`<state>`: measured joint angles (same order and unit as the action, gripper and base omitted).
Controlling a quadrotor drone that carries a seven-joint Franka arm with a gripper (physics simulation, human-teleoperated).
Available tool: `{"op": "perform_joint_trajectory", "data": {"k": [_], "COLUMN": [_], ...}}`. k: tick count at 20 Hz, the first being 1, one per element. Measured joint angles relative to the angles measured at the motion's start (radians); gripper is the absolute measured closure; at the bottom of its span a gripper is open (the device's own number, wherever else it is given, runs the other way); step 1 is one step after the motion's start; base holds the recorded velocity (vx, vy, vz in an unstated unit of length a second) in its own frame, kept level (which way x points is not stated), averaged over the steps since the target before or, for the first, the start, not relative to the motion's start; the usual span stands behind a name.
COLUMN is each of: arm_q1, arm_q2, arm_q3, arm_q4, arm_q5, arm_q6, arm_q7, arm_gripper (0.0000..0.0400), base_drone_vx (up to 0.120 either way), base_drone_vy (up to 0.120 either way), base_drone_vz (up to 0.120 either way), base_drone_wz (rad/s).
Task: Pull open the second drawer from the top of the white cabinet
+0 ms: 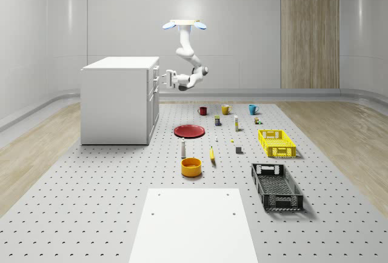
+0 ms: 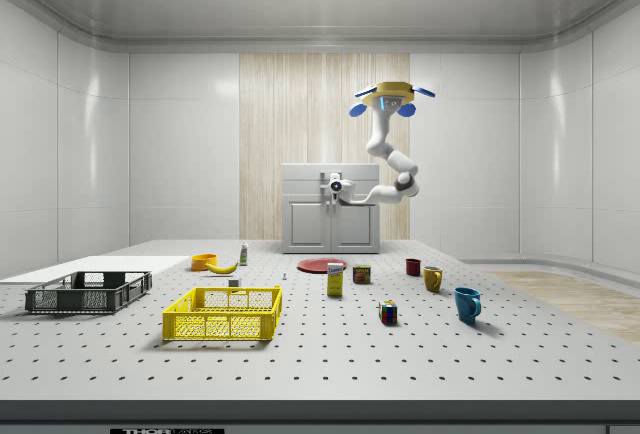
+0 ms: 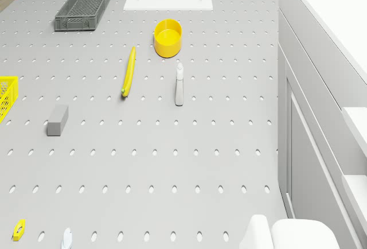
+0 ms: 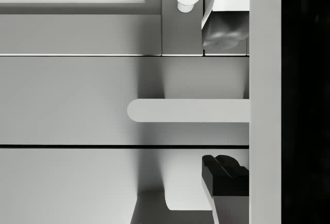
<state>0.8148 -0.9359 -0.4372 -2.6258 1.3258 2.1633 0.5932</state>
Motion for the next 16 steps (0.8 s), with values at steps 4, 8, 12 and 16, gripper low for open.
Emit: {"op": "perform_joint_trajectory", "data": {"k": [4,8,12,16], "arm_q1": [0.01,0.012,0.006,-0.008], "arm_q2": [0.035,0.065,0.089,0.106], "arm_q3": [0.036,0.066,0.093,0.114], "arm_q4": [0.01,0.02,0.029,0.035], "arm_q5": [0.054,0.099,0.133,0.157], "arm_q6": [0.02,0.03,0.032,0.026], "arm_q7": [-0.026,-0.046,-0.061,-0.07], "arm_gripper": [0.01,0.01,0.01,0.01], "base_drone_vx": [0.0,0.0,0.0,0.0], "base_drone_vy": [0.0,0.0,0.0,0.0], "base_drone_vz": [0.0,0.0,0.0,0.0], "base_drone_wz": [0.0,0.0,0.0,0.0]}}
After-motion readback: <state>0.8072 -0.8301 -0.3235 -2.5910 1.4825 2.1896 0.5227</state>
